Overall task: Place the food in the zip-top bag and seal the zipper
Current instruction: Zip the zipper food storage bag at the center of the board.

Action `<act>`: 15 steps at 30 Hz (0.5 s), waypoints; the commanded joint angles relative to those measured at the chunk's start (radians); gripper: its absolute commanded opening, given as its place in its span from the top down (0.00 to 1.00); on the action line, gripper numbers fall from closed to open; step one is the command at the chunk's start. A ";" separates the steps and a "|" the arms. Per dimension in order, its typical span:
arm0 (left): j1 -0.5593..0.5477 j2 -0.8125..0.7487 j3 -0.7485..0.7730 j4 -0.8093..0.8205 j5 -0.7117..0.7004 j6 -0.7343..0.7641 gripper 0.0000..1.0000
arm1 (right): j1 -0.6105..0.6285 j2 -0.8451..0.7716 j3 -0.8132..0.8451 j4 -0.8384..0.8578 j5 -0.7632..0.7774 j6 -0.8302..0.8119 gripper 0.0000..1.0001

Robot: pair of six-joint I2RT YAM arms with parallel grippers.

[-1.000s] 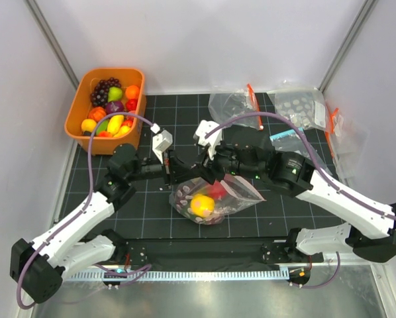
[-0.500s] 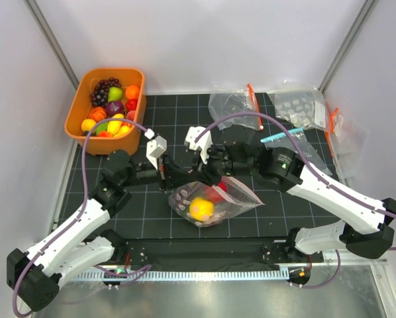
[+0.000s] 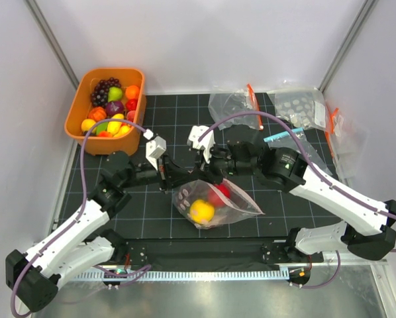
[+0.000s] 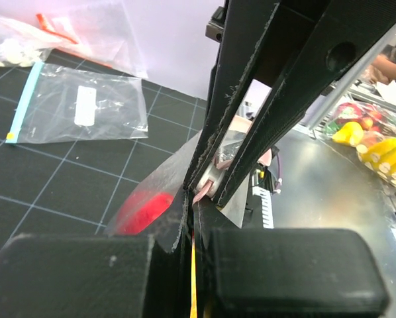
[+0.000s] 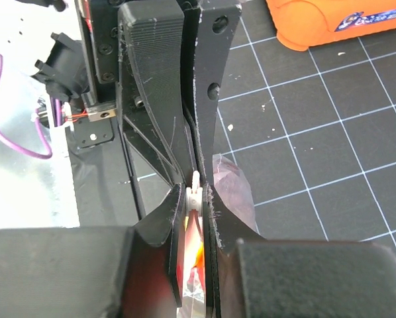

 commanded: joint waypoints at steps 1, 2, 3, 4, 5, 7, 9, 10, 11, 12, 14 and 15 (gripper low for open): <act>0.006 -0.013 0.037 -0.060 -0.121 0.030 1.00 | -0.003 -0.056 -0.015 0.006 0.019 0.021 0.99; 0.008 -0.012 0.040 -0.071 -0.136 0.031 1.00 | -0.003 -0.067 -0.026 0.006 0.030 0.029 0.99; 0.009 -0.007 0.049 -0.096 -0.176 0.034 1.00 | -0.003 -0.071 -0.033 0.004 0.054 0.035 0.99; 0.008 -0.006 0.054 -0.109 -0.194 0.036 1.00 | -0.003 -0.084 -0.046 0.003 0.071 0.043 0.99; 0.008 -0.003 0.059 -0.122 -0.213 0.038 1.00 | -0.003 -0.091 -0.050 0.000 0.083 0.055 0.99; 0.009 0.005 0.069 -0.146 -0.250 0.041 1.00 | -0.003 -0.107 -0.072 -0.010 0.126 0.067 0.99; 0.011 0.005 0.074 -0.163 -0.297 0.041 1.00 | -0.003 -0.137 -0.090 -0.013 0.149 0.078 0.99; 0.014 0.007 0.077 -0.168 -0.311 0.036 1.00 | -0.003 -0.150 -0.108 -0.013 0.156 0.083 0.99; 0.017 0.008 0.077 -0.174 -0.328 0.031 1.00 | -0.004 -0.171 -0.119 -0.014 0.166 0.086 0.99; 0.021 0.011 0.079 -0.185 -0.348 0.027 1.00 | -0.003 -0.183 -0.127 -0.019 0.174 0.095 0.99; 0.038 0.016 0.079 -0.191 -0.389 0.010 1.00 | -0.003 -0.202 -0.148 -0.028 0.195 0.104 0.99; 0.046 0.017 0.079 -0.200 -0.405 0.005 1.00 | -0.003 -0.220 -0.154 -0.042 0.200 0.118 0.99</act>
